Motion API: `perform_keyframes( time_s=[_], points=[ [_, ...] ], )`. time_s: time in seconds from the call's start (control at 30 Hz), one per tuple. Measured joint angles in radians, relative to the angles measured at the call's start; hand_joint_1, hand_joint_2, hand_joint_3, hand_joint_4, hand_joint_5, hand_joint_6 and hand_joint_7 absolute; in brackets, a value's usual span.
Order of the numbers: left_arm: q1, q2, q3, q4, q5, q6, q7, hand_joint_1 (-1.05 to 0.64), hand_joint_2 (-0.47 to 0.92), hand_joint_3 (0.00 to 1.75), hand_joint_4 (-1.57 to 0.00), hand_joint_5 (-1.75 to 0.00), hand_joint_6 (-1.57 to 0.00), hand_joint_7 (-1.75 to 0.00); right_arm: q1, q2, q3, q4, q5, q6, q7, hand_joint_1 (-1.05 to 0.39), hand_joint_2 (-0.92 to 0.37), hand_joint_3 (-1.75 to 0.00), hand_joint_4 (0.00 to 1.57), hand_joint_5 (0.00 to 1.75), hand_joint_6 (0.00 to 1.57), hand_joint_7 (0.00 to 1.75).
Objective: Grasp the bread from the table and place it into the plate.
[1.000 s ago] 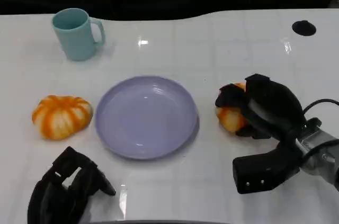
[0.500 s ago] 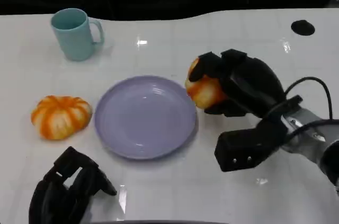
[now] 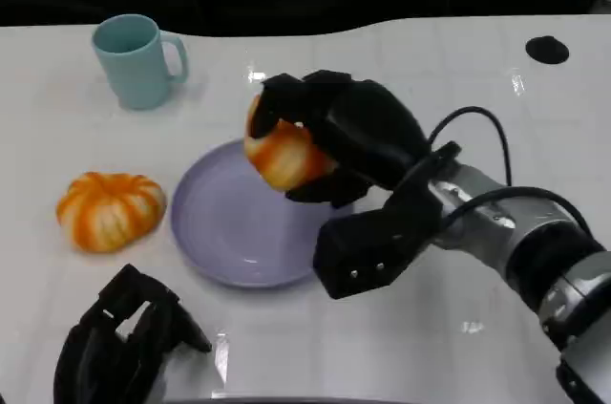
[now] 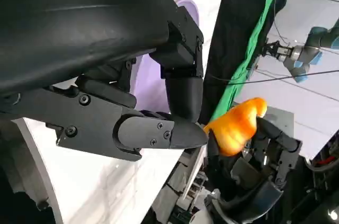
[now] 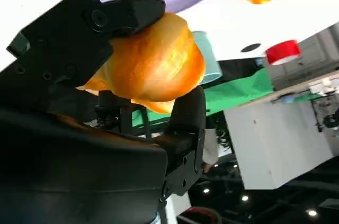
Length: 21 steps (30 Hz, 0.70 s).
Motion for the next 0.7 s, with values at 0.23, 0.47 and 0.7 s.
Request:
perform_keyframes(
  time_s=[0.23, 0.47, 0.7],
  points=[
    [0.000, 0.000, 0.000, -0.002, -0.004, 0.002, 0.000, -0.57, 0.92, 0.25, -0.63, -1.75, -0.54, -1.48, -0.017, 0.088, 0.004, 0.042, -0.001, 0.042, 0.069, -0.20, -0.45, -1.26, 0.97, 1.75, 0.73, 1.75],
    [0.003, 0.000, 0.000, -0.005, -0.005, 0.002, 0.000, -0.58, 0.92, 0.24, -0.62, -1.75, -0.54, -1.47, -0.017, 0.133, 0.028, 0.069, -0.010, 0.076, 0.074, -0.20, -0.44, -1.29, 1.01, 1.75, 0.77, 1.75],
    [0.008, 0.000, -0.004, -0.016, -0.005, 0.006, 0.000, -0.58, 0.92, 0.24, -0.62, -1.75, -0.54, -1.47, -0.017, 0.143, 0.041, 0.079, -0.010, 0.100, 0.086, -0.20, -0.47, -1.20, 0.95, 1.75, 0.72, 1.75]
  ],
)
